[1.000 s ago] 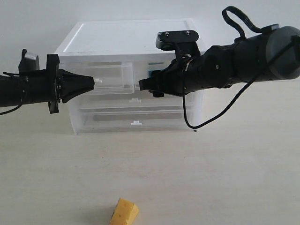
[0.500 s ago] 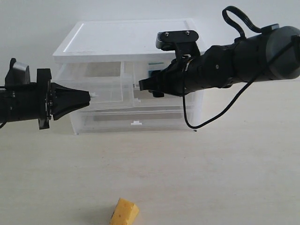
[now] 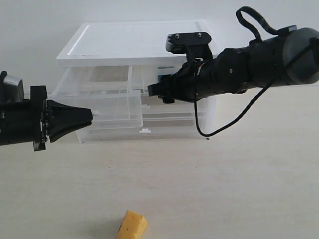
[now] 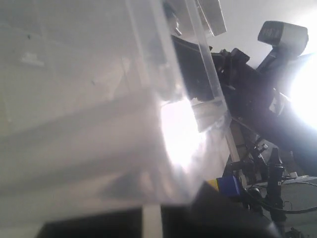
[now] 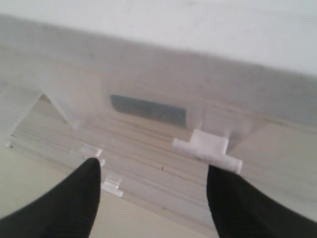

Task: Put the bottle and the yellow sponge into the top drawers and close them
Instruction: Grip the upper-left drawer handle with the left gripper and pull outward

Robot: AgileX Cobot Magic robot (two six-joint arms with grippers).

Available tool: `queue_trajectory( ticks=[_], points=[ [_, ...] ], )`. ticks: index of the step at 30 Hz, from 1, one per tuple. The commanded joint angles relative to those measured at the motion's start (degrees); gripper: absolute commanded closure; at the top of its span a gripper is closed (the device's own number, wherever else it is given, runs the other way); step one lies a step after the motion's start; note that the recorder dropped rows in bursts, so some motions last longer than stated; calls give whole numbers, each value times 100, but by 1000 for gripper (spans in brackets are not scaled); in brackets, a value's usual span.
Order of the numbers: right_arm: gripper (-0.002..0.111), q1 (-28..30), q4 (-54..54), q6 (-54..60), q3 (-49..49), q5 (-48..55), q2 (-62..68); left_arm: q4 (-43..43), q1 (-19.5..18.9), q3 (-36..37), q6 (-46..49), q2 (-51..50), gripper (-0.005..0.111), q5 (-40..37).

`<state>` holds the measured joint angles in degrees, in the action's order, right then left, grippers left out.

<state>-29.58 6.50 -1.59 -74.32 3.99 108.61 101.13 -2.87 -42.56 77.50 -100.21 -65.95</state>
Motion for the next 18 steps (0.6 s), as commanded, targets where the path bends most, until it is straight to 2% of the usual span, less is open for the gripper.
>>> queue_trajectory(
  ticks=[1, 4, 6, 7, 9, 11, 18],
  points=[
    [50, 107, -102, 113, -127, -537, -7, -118, 15, 62, 244, 143, 103, -401],
    [50, 107, -102, 113, -127, -357, -28, -118, 15, 62, 282, 143, 100, -401],
    [50, 107, -102, 113, -127, -298, -81, -118, 15, 62, 303, 143, 82, -401],
    [50, 107, -102, 113, -127, -270, -128, -118, 15, 62, 277, 143, 64, -401],
    [50, 107, -102, 113, -127, -145, -213, -215, 15, 62, 208, 143, 49, -401],
    [50, 107, -102, 113, -127, 40, -287, -428, 15, 62, 175, 143, 44, -401],
    [50, 107, -102, 103, -127, 580, -473, -916, 15, 62, 101, 143, 44, -401]
  ],
)
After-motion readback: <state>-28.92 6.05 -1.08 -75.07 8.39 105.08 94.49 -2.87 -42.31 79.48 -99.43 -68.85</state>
